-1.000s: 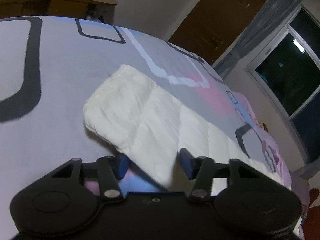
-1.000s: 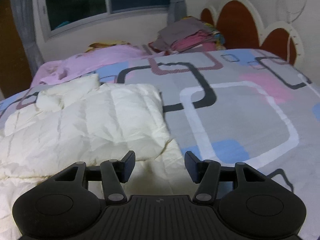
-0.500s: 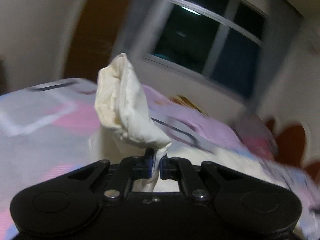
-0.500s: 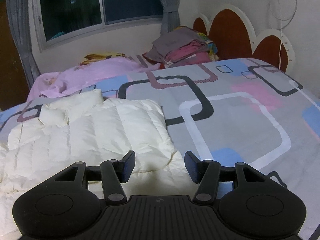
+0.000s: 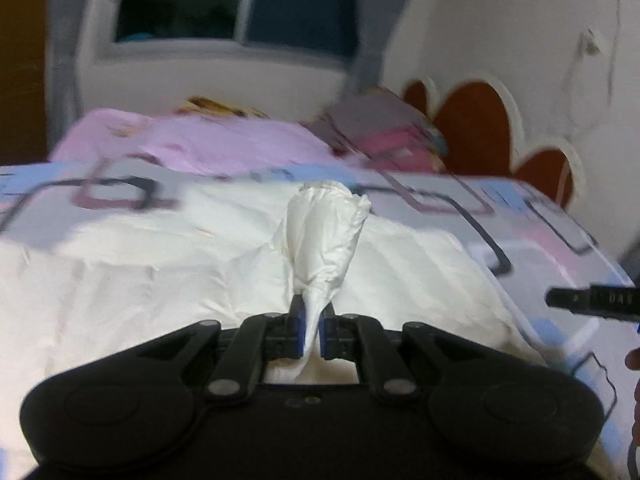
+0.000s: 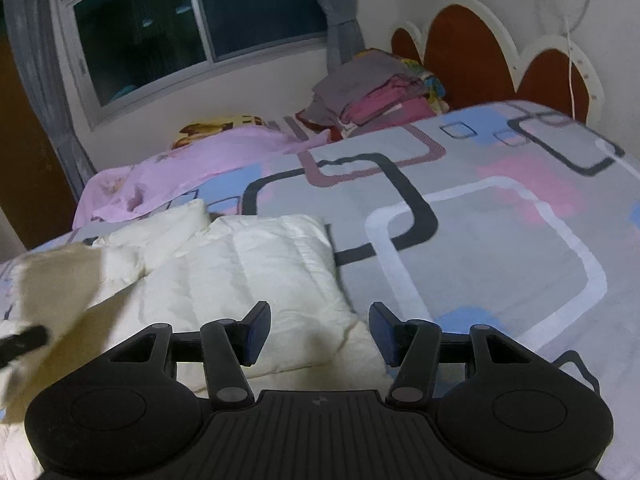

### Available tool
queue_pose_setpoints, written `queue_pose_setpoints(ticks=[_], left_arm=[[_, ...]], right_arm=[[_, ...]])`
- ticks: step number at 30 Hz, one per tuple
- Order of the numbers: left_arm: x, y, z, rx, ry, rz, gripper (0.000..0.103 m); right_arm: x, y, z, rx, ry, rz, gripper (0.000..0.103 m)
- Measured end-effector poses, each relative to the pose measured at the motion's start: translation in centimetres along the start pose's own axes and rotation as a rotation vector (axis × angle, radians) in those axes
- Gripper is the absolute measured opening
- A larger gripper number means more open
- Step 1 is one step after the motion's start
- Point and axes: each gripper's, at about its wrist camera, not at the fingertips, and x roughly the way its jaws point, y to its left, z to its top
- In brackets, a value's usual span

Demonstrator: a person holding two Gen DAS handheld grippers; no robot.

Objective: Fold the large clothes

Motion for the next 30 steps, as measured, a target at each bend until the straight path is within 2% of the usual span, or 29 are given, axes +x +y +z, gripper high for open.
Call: queue_pose_setpoints(ticks=[1, 2, 3, 4, 5, 6, 7, 8, 10, 12, 15, 17, 18, 19, 20, 22, 24, 25, 26, 30], left_arm=[[0.7, -0.5, -0.6, 0.01, 0.017, -0.019, 0.007], [1.8, -1.3, -1.0, 0.019, 0.041, -0.051, 0.016], [2.2, -1.8, -1.4, 0.015, 0.062, -0.087, 0.033], [2.1, -2.6, -2.1, -0.001, 0.076, -0.142, 0.044], [2.1, -2.5, -2.4, -0.016, 0.076, -0.19, 0.072], [1.6, -2.7, -2.7, -0.024, 0.055, -0.207, 0.089], [0.8, -2.8, -3.0, -0.018, 0.021, -0.205, 0.088], [-0.4, -2.9, -3.3, -0.003, -0.004, -0.205, 0.085], [-2.4, -2.2, -3.4, 0.003, -0.041, -0.175, 0.079], [-4.1, -0.2, -3.2, -0.022, -0.07, -0.105, 0.068], [-7.3, 4.3, -3.2, -0.072, -0.129, 0.045, 0.068], [-8.9, 7.4, -3.8, -0.119, -0.139, 0.14, 0.068], [-9.5, 8.8, -4.3, -0.145, -0.134, 0.18, 0.067], [-9.8, 10.0, -4.7, -0.169, -0.123, 0.208, 0.067], [-10.0, 10.9, -5.2, -0.19, -0.115, 0.229, 0.065], [-10.0, 12.1, -6.1, -0.222, -0.09, 0.25, 0.064], [-9.5, 12.6, -6.8, -0.23, -0.056, 0.266, 0.059], [-9.0, 12.8, -7.3, -0.232, -0.028, 0.284, 0.058], [-8.9, 13.1, -7.6, -0.23, -0.011, 0.294, 0.058], [-8.2, 14.0, -8.2, -0.215, 0.025, 0.319, 0.058]], right_arm=[[0.1, -0.6, 0.1, 0.014, 0.003, 0.011, 0.056], [0.2, -1.2, 0.2, 0.029, 0.011, 0.029, 0.056], [0.3, -1.6, 0.3, 0.036, 0.017, 0.04, 0.056], [0.4, -1.9, 0.4, 0.039, 0.022, 0.046, 0.056], [0.4, -2.0, 0.5, 0.039, 0.023, 0.051, 0.056], [0.5, -2.1, 0.6, 0.038, 0.025, 0.056, 0.057], [0.6, -2.1, 0.6, 0.038, 0.025, 0.062, 0.078], [0.6, -2.0, 0.6, 0.038, 0.013, 0.09, 0.089], [0.8, -1.3, 0.6, 0.028, 0.016, 0.136, 0.089], [1.5, -0.1, 0.4, 0.021, 0.038, 0.21, 0.089], [2.9, 2.0, -0.1, 0.019, 0.077, 0.294, 0.088], [4.3, 3.7, -0.6, -0.005, 0.106, 0.322, 0.087], [5.0, 4.2, -0.8, -0.007, 0.124, 0.333, 0.085], [5.8, 4.7, -0.9, -0.005, 0.152, 0.343, 0.079], [6.6, 5.2, -1.2, -0.001, 0.181, 0.351, 0.07], [7.5, 5.8, -1.7, -0.005, 0.209, 0.356, 0.061], [7.8, 6.2, -2.0, -0.018, 0.216, 0.352, 0.06], [7.7, 6.4, -2.0, -0.027, 0.219, 0.355, 0.049], [7.7, 6.5, -2.0, -0.033, 0.228, 0.359, 0.033], [7.2, 6.7, -1.7, -0.064, 0.23, 0.359, 0.011]])
